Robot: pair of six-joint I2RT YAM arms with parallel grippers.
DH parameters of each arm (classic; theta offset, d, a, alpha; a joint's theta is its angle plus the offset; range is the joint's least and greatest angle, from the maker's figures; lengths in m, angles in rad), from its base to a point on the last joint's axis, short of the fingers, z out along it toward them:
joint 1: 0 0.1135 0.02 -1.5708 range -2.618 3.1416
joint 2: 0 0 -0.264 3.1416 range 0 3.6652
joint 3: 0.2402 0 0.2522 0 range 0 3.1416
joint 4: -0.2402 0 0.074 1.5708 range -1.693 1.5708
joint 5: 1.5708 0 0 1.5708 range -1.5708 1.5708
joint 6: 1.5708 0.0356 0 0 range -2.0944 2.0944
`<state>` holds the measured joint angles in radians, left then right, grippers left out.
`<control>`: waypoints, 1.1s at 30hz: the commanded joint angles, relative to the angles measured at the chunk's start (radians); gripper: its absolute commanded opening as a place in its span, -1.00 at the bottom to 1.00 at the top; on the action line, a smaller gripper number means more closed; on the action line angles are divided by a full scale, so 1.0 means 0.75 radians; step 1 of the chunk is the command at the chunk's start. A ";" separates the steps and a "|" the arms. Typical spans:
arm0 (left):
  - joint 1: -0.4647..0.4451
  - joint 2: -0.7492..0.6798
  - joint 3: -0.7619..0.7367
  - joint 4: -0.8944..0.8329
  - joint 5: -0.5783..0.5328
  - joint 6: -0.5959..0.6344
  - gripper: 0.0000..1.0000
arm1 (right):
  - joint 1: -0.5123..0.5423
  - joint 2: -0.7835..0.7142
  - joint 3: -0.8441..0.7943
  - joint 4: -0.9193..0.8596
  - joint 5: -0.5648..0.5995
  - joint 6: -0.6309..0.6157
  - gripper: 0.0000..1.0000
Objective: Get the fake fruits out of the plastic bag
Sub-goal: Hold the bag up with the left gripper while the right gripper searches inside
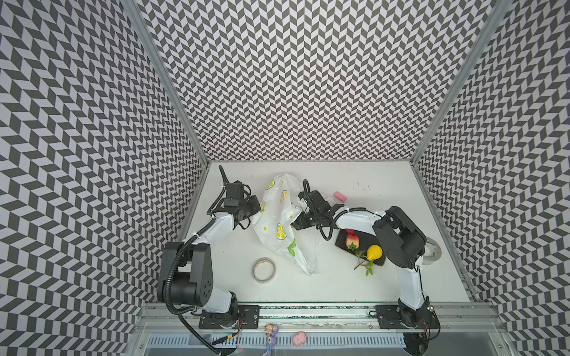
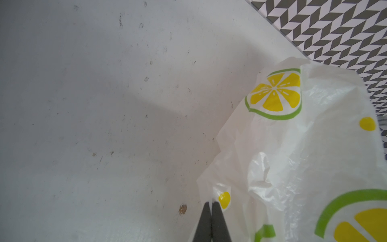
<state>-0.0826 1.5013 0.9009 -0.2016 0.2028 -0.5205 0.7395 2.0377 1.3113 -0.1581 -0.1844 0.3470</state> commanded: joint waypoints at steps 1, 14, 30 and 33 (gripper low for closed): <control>-0.001 0.032 0.048 0.052 -0.016 0.003 -1.00 | 0.014 -0.065 -0.039 -0.052 -0.031 -0.010 0.49; 0.008 0.105 0.115 0.101 -0.030 0.043 -1.00 | 0.013 -0.203 -0.111 -0.072 -0.143 -0.141 0.74; 0.003 0.141 0.154 0.086 0.004 0.091 -1.00 | 0.020 -0.297 -0.161 0.094 0.098 -0.804 0.67; -0.002 0.145 0.163 0.083 0.011 0.100 -1.00 | 0.020 -0.304 -0.185 0.103 0.084 -0.945 0.62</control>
<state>-0.0826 1.5982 0.9863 -0.1501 0.2028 -0.4637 0.7456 1.8496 1.1858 -0.1555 -0.1272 -0.1875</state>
